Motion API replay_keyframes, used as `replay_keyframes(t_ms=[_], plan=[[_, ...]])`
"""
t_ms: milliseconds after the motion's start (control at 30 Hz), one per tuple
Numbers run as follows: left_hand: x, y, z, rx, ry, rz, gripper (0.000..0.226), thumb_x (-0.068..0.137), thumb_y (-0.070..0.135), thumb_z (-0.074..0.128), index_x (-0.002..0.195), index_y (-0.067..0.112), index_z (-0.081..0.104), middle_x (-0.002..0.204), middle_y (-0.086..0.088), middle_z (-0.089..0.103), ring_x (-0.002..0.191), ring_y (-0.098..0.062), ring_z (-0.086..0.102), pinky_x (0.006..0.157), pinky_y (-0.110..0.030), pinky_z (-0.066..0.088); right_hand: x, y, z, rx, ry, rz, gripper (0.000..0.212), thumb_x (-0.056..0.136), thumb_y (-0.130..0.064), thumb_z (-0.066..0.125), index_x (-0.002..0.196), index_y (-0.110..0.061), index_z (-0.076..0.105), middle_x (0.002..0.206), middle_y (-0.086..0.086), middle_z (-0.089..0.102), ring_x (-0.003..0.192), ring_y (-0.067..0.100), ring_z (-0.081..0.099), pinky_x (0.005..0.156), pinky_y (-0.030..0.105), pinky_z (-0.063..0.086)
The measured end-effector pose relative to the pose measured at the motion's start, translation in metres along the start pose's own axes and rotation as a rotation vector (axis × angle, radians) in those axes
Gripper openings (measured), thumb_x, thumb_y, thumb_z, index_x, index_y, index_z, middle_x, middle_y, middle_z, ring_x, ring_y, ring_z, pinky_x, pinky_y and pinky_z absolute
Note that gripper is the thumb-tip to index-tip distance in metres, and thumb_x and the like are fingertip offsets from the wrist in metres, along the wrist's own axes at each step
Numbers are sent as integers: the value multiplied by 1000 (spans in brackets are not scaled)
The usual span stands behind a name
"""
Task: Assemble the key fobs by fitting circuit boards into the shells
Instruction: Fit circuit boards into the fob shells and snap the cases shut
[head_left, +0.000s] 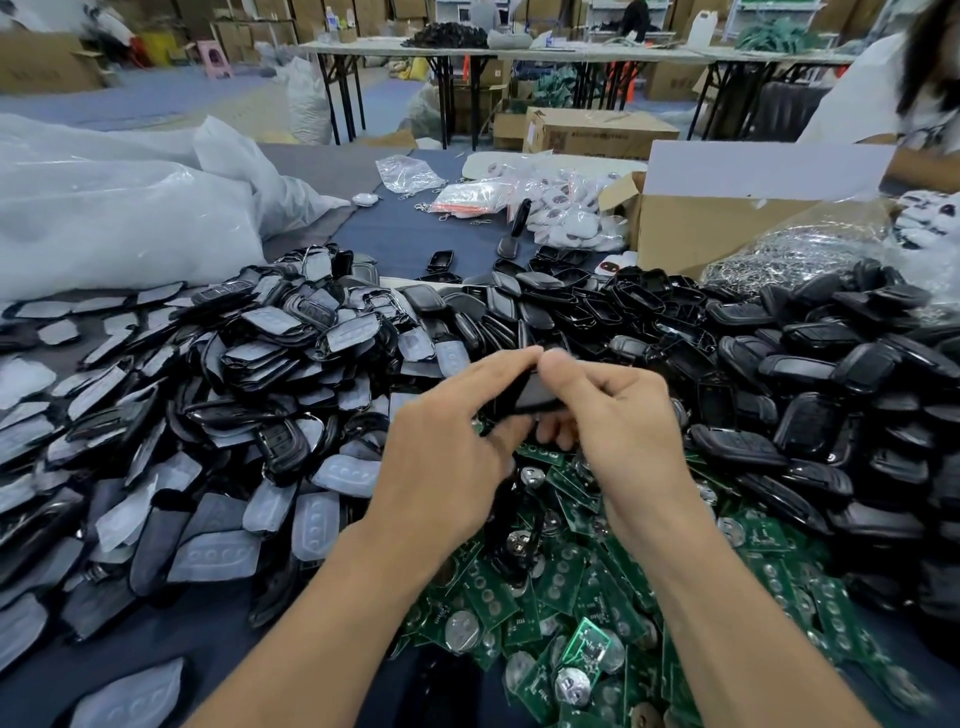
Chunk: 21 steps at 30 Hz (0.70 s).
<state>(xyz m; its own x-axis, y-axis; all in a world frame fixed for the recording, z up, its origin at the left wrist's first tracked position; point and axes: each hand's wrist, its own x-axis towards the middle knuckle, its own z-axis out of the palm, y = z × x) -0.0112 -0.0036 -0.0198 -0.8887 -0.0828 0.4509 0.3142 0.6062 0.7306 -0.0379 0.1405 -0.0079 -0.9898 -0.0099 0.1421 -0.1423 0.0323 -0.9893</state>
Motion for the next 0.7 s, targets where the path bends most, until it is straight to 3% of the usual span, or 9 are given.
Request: replay_keyframes(t_ms=[100,200,233,300,333,400,467,600,700], plan=[[5,-6,-1,23,52,-58,62,88,26,82,138,53,56,100,45,61,97,25,59,88,4,37,3,-2,-13,-143,58,-43,37,98,-40,65,73,-16,79,66,4,74,54,6,61,53,19,44],[10,-11,-4,-230,93,-222,50,91,30,77,138,40,63,110,22,76,103,6,71,99,-22,54,3,-3,-22,-567,-12,-130,18,86,-30,76,68,-31,78,57,-11,68,46,1,55,45,12,39],[12,-12,-5,-316,102,-278,49,92,28,78,138,34,65,106,16,79,97,-2,75,94,-27,59,3,-2,-21,-641,-67,-106,13,83,-28,78,71,-33,80,58,-16,68,50,-1,59,47,10,42],[15,-11,-6,-468,97,-376,47,93,24,79,138,27,65,93,8,81,76,-10,78,76,-24,62,2,-2,-16,-789,-170,-15,7,80,-28,82,84,-34,83,65,-21,70,64,-9,63,55,5,45],[17,-10,-7,-551,92,-419,40,94,23,78,132,27,68,90,4,81,68,-12,76,69,-22,61,1,0,-13,-881,-203,14,14,80,-30,83,93,-35,82,76,-19,72,75,-7,65,65,9,50],[18,-8,-9,-688,85,-477,13,97,26,73,110,28,74,91,-5,80,58,-13,69,63,-24,60,0,2,-8,-1011,-201,20,23,83,-33,81,105,-36,79,101,-8,73,100,10,64,89,30,55],[19,-8,-11,-741,50,-509,12,102,29,65,103,21,74,93,-8,80,56,-13,67,62,-27,58,-4,0,-3,-1066,-162,-22,20,86,-31,77,106,-35,78,104,-4,72,108,21,61,93,34,49],[18,-8,-14,-769,-27,-541,18,107,21,58,100,13,72,91,-12,80,58,-15,68,59,-24,59,-8,-1,3,-1165,-69,-177,12,89,-27,70,93,-31,81,89,-5,74,96,24,61,79,32,38],[18,-9,-13,-773,-74,-534,25,107,10,53,94,10,74,90,-14,80,58,-15,68,57,-24,57,-5,1,-3,-891,64,-159,21,94,-21,63,87,-29,81,76,-13,70,85,15,60,71,28,39]])
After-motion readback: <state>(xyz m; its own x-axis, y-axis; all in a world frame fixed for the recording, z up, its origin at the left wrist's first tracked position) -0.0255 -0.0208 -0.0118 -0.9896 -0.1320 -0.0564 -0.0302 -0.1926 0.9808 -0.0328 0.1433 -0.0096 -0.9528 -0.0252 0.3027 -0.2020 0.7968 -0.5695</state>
